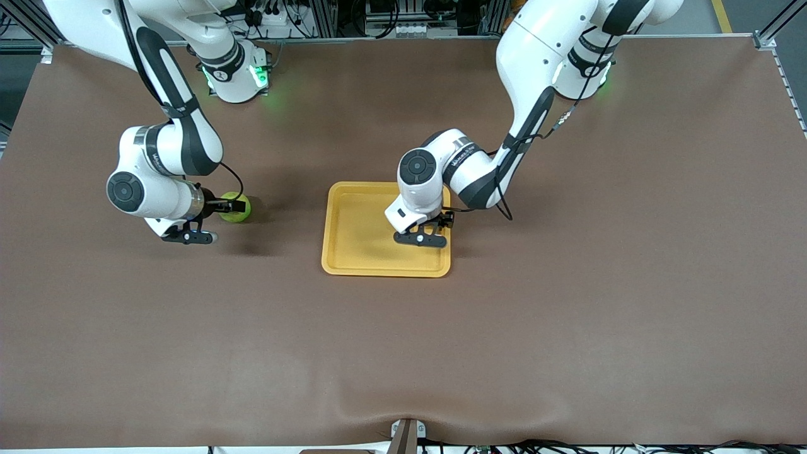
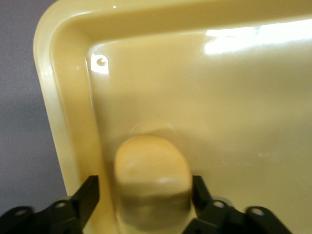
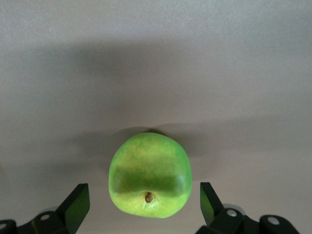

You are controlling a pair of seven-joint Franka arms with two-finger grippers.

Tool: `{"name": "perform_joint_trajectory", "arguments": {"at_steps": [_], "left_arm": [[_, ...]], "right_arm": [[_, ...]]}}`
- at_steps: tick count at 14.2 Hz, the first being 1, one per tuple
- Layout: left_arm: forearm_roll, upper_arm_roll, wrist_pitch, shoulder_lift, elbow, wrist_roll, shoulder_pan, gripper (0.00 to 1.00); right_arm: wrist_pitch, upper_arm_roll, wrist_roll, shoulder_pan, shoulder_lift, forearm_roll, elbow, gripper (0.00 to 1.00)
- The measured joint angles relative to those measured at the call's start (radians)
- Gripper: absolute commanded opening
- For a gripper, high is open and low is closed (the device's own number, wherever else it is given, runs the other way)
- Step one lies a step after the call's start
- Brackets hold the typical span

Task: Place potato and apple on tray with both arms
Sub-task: 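Release the potato on the tray while the right gripper grasps the apple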

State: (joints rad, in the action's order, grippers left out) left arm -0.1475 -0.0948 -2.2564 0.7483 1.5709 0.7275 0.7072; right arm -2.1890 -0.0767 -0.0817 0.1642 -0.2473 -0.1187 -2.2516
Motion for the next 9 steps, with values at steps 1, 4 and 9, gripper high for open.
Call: {"name": "perform_joint_trajectory", "arguments": {"at_steps": [1,4,9], "left_arm": [[0.000,0.000,0.000,-0.003,-0.006,0.000,-0.001,1.00],[0.000,0.003,0.000,-0.040,-0.025,0.000,-0.007,1.00],[0.000,0.039,0.045,-0.188,-0.042,0.001,-0.078,1.00]], "right_arm": [[-0.007,0.000,0.000,0.001,0.000,0.000,-0.004,1.00],[-0.086,0.001,0.000,0.003,0.000,0.000,-0.044,1.00],[-0.151,0.001,0.000,0.016,0.000,0.000,-0.095,1.00]]}}
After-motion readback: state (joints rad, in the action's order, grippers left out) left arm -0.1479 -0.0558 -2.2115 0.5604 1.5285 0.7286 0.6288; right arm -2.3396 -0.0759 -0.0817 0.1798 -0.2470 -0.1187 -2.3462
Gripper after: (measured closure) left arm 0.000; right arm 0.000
